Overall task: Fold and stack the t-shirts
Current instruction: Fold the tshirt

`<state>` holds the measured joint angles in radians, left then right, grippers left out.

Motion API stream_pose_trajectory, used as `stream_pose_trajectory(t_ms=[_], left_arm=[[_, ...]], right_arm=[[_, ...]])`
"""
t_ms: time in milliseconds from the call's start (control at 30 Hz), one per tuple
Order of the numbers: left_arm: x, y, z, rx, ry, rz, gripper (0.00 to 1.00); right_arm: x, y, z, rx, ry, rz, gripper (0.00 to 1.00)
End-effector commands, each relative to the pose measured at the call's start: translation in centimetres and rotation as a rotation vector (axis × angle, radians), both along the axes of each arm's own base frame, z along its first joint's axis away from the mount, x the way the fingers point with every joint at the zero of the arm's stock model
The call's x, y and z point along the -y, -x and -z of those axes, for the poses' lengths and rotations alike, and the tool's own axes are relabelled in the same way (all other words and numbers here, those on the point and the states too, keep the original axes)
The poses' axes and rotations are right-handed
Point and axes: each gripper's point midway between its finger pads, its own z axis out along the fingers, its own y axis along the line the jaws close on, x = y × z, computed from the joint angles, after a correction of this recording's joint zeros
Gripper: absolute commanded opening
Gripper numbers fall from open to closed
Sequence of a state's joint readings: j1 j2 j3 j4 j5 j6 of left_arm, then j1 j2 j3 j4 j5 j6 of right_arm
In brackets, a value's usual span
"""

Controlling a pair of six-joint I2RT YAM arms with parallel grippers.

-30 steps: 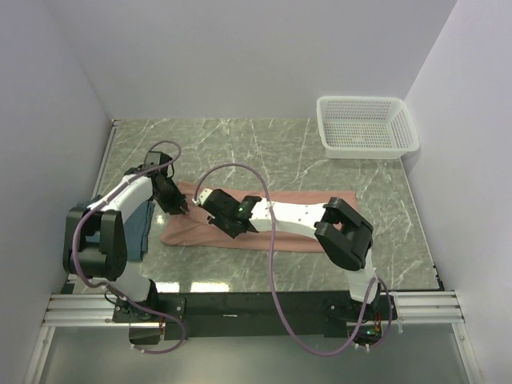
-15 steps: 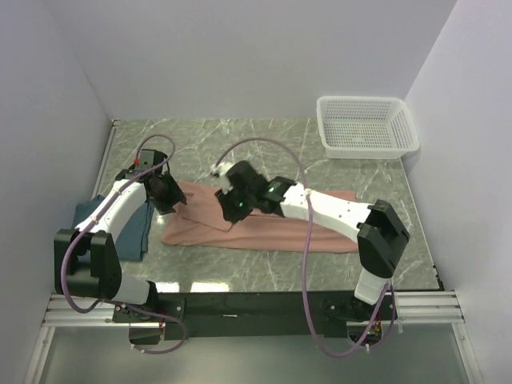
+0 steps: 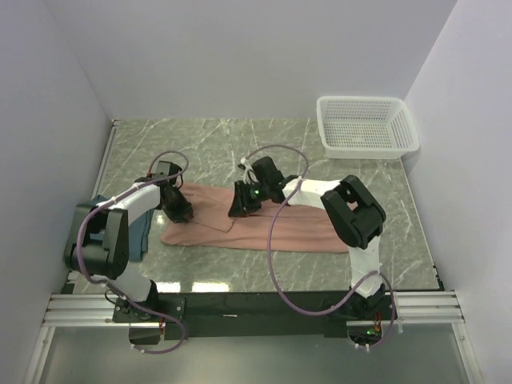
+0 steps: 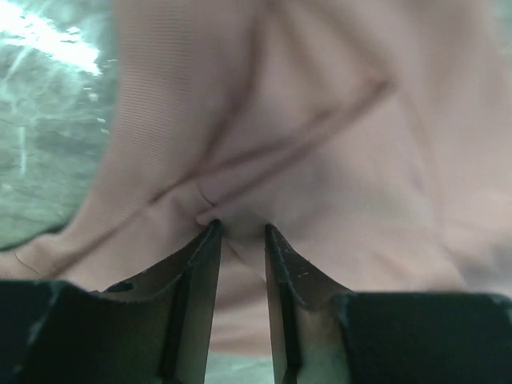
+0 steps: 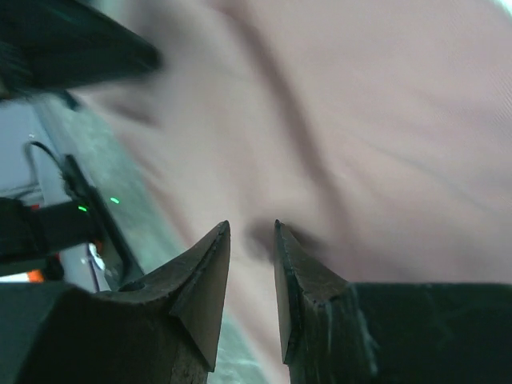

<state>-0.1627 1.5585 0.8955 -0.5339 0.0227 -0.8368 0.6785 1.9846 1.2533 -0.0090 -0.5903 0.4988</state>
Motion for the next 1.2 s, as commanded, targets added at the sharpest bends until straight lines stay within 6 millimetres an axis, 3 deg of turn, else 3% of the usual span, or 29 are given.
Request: stream_pose_trajectory(t_ms=[0,33,133,200,267,333,367,400,467,533,633,733,833,1000,1167], left_arm=[[-1.5,-0.3,1.9,-0.01,-0.039,-0.086,0.34],[-1.8,0.0,2.6,-0.033,-0.045,-0.097,0.34],[-2.5,-0.1,2.8,-0.039,-0.057,-0.107,0.35],[-2.5,-0.9,1.8,-0.015,-0.064,-0.097,0.38],[-2.5,-2.1,-0.2,0.046,-0.067,-0.088,0.42],[-2.7,-2.2,-2.1,0.078,-0.083,-0.09,0.49],[-2.8,-2.6,-3.3,0.105,-0.098,-0.091,0.52],[-3.0,-2.3,-3.8,0.099,-0.109,-0.091,0.54],[-2.7,-2.4,-6.0,0.148,-0.124,-0.084,0.65],[-2.3,-1.7,-7.5,0.168,-0.137,-0.072,0.8],[-1.1,-1.0,-8.9,0.202,-0.16,-0.047,0.88],[0.2,-0.4,-8.4,0.198,-0.142,-0.042,0.87],[1.2,0.2,-6.3,0.148,-0.127,-0.032,0.82],[2.4,-0.3,-2.6,0.082,-0.131,0.003,0.75],[2.8,-2.0,-0.3,0.037,-0.159,0.006,0.77]], right_arm=[[1.6,-0.2,1.7,-0.077,-0.045,0.017,0.36],[2.4,0.0,2.6,-0.092,-0.029,0.024,0.36],[4.3,-0.2,2.6,-0.079,0.001,0.038,0.36],[5.1,-0.2,1.1,-0.036,0.018,0.036,0.36],[5.7,-0.4,-1.3,0.03,0.027,0.051,0.36],[7.1,0.2,-1.7,0.059,0.087,0.064,0.36],[7.8,0.1,-3.0,0.101,0.101,0.083,0.36],[9.7,0.0,-2.0,0.121,0.202,0.131,0.37],[11.8,0.1,-2.4,0.16,0.287,0.178,0.37],[14.7,0.7,-1.4,0.159,0.431,0.217,0.38],[18.0,1.8,-1.1,0.148,0.578,0.265,0.38],[20.5,2.7,-0.6,0.142,0.679,0.319,0.39],[21.9,3.3,0.2,0.141,0.727,0.349,0.41],[22.2,4.5,2.4,0.09,0.761,0.3,0.43],[22.3,6.2,4.8,0.021,0.814,0.241,0.44]])
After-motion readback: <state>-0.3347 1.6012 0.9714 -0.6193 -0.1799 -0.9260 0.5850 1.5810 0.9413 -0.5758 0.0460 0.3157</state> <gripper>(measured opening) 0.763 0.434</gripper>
